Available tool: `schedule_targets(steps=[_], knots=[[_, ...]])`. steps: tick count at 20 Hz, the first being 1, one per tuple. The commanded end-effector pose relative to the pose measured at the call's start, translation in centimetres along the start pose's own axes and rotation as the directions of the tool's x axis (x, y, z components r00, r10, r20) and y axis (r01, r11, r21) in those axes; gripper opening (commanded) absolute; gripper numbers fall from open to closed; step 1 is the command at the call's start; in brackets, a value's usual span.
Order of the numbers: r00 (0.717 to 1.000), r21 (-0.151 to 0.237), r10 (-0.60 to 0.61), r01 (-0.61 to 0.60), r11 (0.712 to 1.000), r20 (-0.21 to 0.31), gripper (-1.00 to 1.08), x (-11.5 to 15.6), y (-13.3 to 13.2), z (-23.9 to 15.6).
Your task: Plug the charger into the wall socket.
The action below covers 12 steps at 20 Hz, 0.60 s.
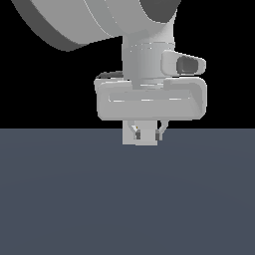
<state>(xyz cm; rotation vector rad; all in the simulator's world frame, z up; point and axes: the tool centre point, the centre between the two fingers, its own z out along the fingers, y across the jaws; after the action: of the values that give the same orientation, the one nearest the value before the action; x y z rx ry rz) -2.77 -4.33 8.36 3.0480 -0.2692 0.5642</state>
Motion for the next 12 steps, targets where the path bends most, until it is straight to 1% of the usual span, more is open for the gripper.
schedule_targets(steps=[1, 12], knots=[[1.000, -0.009, 0.023, -0.023, 1.000, 0.000, -1.00, 0.4, -0.7, -0.2], [0.995, -0.041, 0.101, -0.101, 0.994, 0.002, -1.00, 1.8, -3.0, -0.8]])
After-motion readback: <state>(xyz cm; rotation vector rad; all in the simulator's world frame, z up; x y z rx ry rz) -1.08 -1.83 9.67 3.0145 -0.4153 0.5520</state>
